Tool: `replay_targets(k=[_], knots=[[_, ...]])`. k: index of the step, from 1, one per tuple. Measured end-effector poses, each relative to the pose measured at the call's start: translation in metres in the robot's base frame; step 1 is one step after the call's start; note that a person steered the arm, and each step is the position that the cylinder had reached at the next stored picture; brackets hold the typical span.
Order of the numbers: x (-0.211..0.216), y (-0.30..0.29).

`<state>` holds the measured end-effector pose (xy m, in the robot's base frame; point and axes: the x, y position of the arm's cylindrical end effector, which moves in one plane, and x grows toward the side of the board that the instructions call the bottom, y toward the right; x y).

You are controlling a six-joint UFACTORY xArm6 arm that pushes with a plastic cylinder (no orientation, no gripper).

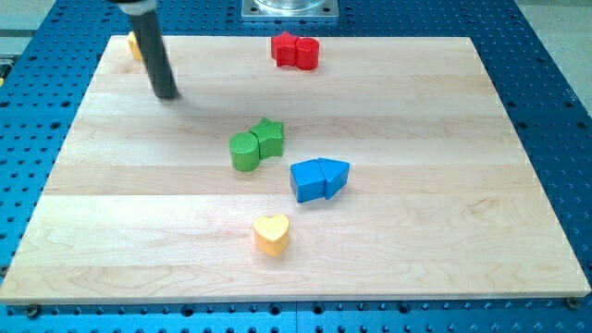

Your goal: Move the red circle slightly upwards

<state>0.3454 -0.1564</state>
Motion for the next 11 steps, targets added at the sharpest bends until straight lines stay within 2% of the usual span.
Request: replay_targets(k=[1,2,3,5,7,8,11], knots=[[0.034,0.051],[0.049,0.094],[0.047,0.119],[0.017,0.125],[-0.036,0.113],[-0.049,0.116],[-0.066,0.192]])
